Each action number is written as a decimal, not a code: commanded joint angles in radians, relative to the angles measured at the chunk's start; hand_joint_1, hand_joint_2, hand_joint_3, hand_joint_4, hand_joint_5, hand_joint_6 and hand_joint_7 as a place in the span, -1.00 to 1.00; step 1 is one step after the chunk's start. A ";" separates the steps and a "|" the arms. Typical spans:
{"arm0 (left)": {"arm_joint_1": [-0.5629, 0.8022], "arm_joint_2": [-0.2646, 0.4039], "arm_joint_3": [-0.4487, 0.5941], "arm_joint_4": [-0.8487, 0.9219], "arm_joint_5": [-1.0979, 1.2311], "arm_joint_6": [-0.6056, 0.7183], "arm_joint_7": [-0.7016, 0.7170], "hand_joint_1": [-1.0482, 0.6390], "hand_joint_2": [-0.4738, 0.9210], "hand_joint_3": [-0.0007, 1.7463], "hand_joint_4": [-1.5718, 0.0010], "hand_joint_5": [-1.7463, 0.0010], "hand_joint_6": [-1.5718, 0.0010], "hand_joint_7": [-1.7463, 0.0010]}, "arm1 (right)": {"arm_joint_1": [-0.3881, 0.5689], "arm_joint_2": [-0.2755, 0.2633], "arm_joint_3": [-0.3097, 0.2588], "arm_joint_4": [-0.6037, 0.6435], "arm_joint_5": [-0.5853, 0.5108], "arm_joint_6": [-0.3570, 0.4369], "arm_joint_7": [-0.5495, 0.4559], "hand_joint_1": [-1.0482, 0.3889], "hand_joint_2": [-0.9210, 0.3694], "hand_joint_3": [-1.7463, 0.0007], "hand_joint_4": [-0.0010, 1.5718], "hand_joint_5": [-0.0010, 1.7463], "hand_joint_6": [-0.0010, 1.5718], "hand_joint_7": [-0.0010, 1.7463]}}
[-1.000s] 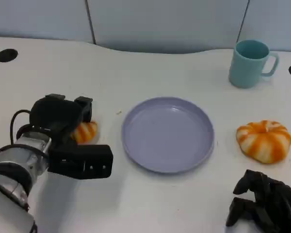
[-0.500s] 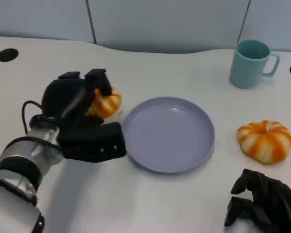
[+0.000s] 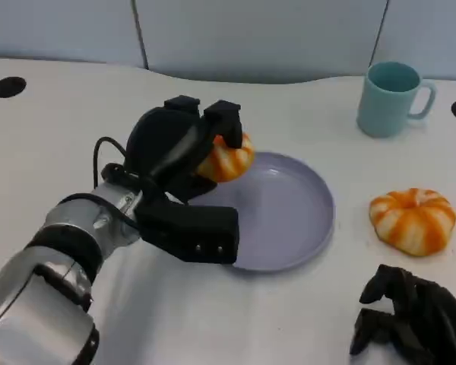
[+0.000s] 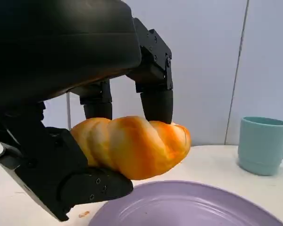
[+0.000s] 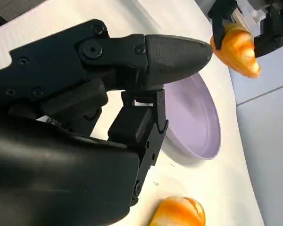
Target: Grasp the bread from the table and place it into the plate.
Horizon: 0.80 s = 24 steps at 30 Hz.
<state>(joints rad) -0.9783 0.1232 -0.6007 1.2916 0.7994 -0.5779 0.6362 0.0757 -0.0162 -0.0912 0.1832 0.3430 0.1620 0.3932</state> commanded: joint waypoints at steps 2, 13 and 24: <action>-0.046 -0.023 -0.036 -0.011 0.026 -0.010 -0.006 -0.05 0.55 0.18 -0.20 -1.00 0.06 -1.00 | 0.015 -0.015 0.002 0.008 -0.006 -0.004 0.010 -0.12 -1.00 0.44 0.47 0.39 0.32 0.35; -0.034 -0.054 -0.027 -0.004 0.002 -0.030 -0.057 0.05 0.37 0.35 -0.26 -1.00 0.00 -1.00 | 0.011 -0.007 0.003 0.018 -0.002 -0.012 0.018 -0.14 -1.00 0.47 0.49 0.35 0.35 0.31; -0.028 -0.061 -0.014 0.001 -0.025 -0.063 -0.152 0.00 0.46 0.29 -0.17 -1.00 0.05 -1.00 | 0.012 -0.004 0.004 0.024 -0.001 -0.031 0.025 -0.14 -1.00 0.46 0.52 0.32 0.39 0.25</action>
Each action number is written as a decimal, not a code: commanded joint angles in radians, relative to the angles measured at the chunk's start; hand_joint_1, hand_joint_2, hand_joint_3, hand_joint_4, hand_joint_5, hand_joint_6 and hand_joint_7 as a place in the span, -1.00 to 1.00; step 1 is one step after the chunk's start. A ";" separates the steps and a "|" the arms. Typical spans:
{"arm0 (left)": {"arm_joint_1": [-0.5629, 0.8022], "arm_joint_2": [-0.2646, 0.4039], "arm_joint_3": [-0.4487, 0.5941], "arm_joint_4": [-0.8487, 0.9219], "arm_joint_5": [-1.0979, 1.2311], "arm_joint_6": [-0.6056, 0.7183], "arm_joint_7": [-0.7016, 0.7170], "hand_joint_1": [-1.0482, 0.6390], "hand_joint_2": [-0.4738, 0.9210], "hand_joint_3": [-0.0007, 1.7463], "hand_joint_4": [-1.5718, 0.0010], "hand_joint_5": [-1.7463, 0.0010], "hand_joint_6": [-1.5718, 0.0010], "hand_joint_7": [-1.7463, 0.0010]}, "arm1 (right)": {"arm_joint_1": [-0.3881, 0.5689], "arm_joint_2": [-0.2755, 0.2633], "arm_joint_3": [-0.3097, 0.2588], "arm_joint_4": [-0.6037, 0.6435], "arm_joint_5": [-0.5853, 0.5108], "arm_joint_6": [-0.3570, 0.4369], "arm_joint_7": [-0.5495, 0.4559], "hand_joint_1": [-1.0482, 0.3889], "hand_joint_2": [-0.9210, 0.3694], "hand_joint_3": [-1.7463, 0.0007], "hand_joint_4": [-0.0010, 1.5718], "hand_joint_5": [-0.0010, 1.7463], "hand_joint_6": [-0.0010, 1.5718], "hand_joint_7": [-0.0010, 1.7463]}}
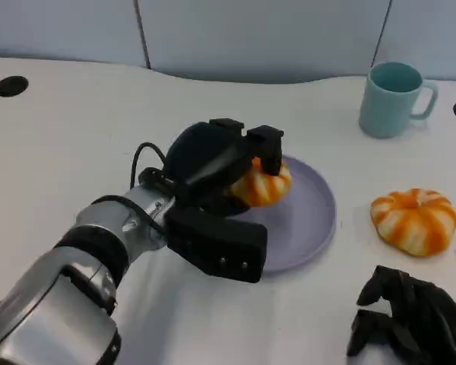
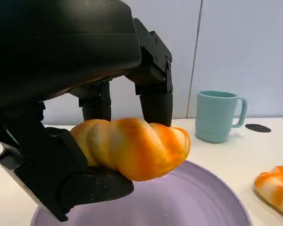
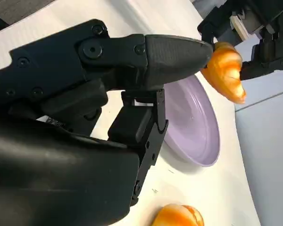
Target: Grasp the bread from the table and place it into the plate.
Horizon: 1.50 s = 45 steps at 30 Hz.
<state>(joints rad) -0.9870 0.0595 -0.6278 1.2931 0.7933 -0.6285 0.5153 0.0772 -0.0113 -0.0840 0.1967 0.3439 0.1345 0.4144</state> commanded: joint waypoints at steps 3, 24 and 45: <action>-0.018 0.001 0.039 0.002 -0.054 -0.037 -0.115 -0.05 0.58 0.03 -0.05 -0.81 0.10 -0.65 | 0.012 -0.008 -0.003 0.009 0.000 -0.001 0.002 -0.14 -1.00 0.47 0.52 0.32 0.39 0.24; -0.027 0.012 0.062 -0.013 -0.100 0.035 -0.410 -0.26 1.00 -0.82 0.86 0.29 0.55 1.00 | 0.022 -0.005 0.007 -0.008 -0.003 -0.008 -0.009 -0.15 -1.00 0.47 0.51 0.32 0.39 0.26; 0.051 0.098 0.198 -0.065 -0.268 -0.070 -0.539 -0.45 1.00 -0.78 0.98 0.50 0.66 0.99 | 0.017 -0.006 0.007 -0.010 -0.003 0.007 -0.022 -0.15 -1.00 0.47 0.50 0.33 0.40 0.24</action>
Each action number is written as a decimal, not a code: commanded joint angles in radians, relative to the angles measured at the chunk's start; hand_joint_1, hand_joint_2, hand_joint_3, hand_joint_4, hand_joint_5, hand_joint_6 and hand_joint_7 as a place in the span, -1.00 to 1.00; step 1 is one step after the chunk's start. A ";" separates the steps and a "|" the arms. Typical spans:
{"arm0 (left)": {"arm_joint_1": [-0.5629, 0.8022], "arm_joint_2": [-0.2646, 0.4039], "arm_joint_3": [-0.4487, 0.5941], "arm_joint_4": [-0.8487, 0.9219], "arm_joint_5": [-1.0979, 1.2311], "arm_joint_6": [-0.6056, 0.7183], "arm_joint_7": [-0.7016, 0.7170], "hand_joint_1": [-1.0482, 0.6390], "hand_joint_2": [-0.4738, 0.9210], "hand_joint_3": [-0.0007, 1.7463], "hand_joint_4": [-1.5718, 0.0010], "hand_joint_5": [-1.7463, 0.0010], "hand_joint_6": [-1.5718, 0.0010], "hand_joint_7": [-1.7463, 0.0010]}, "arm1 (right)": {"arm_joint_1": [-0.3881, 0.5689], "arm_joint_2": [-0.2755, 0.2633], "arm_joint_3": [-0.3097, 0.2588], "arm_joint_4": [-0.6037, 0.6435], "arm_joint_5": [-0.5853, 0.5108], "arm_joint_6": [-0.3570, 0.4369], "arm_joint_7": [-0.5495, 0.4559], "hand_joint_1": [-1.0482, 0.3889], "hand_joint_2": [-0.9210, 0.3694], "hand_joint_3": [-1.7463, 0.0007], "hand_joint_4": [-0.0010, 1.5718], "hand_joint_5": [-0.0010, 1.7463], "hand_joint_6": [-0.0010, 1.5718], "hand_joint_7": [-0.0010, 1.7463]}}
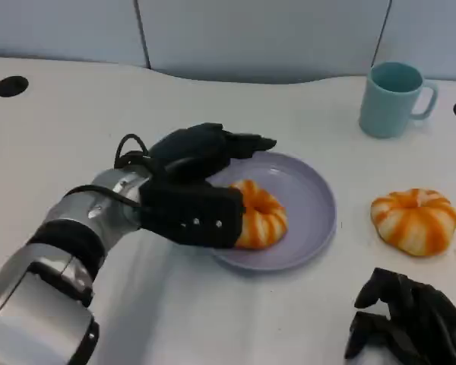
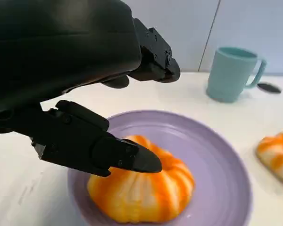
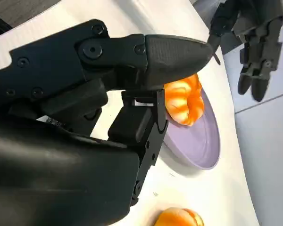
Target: Grasp the bread from the table and place it into the plate.
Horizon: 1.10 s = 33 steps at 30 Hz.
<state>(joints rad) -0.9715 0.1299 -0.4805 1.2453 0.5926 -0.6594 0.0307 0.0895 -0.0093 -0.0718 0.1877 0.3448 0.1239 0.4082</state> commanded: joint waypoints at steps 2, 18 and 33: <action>0.058 0.031 0.096 -0.024 -0.128 -0.057 -0.112 -0.46 1.00 -0.77 1.00 0.52 0.69 1.00 | 0.001 -0.009 -0.006 0.003 -0.003 0.016 -0.013 -0.15 -1.00 0.47 0.50 0.33 0.40 0.24; 0.362 -0.104 0.508 -0.180 -0.703 -0.113 -0.464 -0.44 1.00 -0.74 0.62 0.28 0.51 0.93 | -0.012 -0.007 -0.007 0.025 -0.003 -0.002 -0.005 -0.15 -1.00 0.45 0.49 0.34 0.39 0.25; 0.778 -0.255 0.656 -0.807 -1.092 0.432 -0.435 -0.12 1.00 -0.60 0.20 -0.16 0.04 0.75 | -0.021 -0.012 -0.001 0.044 -0.014 -0.025 -0.004 -0.13 -1.00 0.43 0.51 0.32 0.40 0.23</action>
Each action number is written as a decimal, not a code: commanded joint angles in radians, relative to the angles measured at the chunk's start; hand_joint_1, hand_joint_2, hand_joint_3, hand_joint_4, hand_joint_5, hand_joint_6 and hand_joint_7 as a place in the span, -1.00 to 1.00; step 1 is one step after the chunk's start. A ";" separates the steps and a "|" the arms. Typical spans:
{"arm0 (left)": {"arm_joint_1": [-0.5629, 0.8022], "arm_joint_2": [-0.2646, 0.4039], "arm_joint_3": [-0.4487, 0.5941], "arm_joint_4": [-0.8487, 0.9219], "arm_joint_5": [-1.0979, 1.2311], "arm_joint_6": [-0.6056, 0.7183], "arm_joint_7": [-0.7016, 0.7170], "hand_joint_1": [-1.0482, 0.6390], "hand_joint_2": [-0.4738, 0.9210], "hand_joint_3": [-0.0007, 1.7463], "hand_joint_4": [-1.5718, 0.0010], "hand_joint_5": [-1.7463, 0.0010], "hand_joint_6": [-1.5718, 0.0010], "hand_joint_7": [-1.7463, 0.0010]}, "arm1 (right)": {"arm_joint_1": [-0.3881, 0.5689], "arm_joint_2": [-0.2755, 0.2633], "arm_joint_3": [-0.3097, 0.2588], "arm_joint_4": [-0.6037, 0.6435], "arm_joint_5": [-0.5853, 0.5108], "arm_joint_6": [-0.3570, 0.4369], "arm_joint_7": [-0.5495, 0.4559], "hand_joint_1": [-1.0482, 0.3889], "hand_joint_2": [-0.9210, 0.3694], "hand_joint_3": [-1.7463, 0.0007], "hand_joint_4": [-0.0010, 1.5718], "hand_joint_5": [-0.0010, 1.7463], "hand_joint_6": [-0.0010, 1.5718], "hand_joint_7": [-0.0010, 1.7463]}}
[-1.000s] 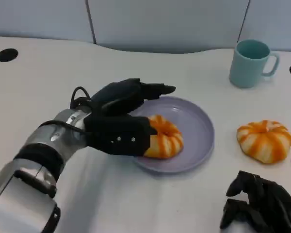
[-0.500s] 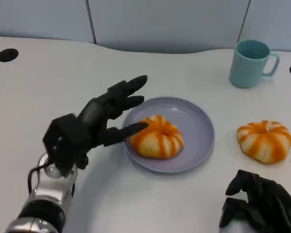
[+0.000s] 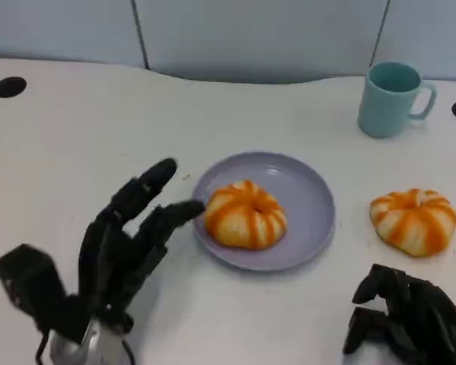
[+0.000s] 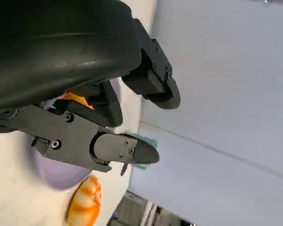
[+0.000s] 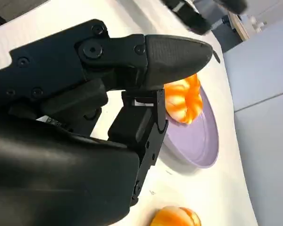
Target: Grasp the bread from the table and place it into the plate.
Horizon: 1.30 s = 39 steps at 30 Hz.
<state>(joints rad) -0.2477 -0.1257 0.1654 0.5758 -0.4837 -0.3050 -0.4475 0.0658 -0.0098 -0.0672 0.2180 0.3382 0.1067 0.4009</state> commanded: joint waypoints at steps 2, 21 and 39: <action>0.097 -0.005 0.009 -0.202 -0.015 0.116 0.066 -0.10 1.00 -0.56 0.19 -0.19 0.00 0.73 | 0.002 -0.011 -0.006 0.008 -0.007 0.003 -0.001 -0.14 -1.00 0.44 0.51 0.32 0.41 0.23; 0.242 0.021 0.014 -0.300 0.050 0.263 0.142 -0.14 1.00 -0.74 0.22 -0.76 0.23 -0.18 | -0.009 -0.020 -0.013 0.013 -0.015 0.006 0.006 -0.15 -1.00 0.46 0.56 0.32 0.42 0.25; 0.219 -0.006 0.038 -0.249 0.067 0.228 0.162 -0.17 1.00 -0.67 0.22 -0.88 0.24 -0.37 | -0.027 -0.020 -0.042 0.045 -0.007 0.011 0.005 -0.15 -1.00 0.47 0.54 0.33 0.41 0.24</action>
<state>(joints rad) -0.0231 -0.1386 0.1932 0.3144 -0.4185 -0.0520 -0.2801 0.0400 -0.0136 -0.0954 0.2484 0.3258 0.1092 0.4069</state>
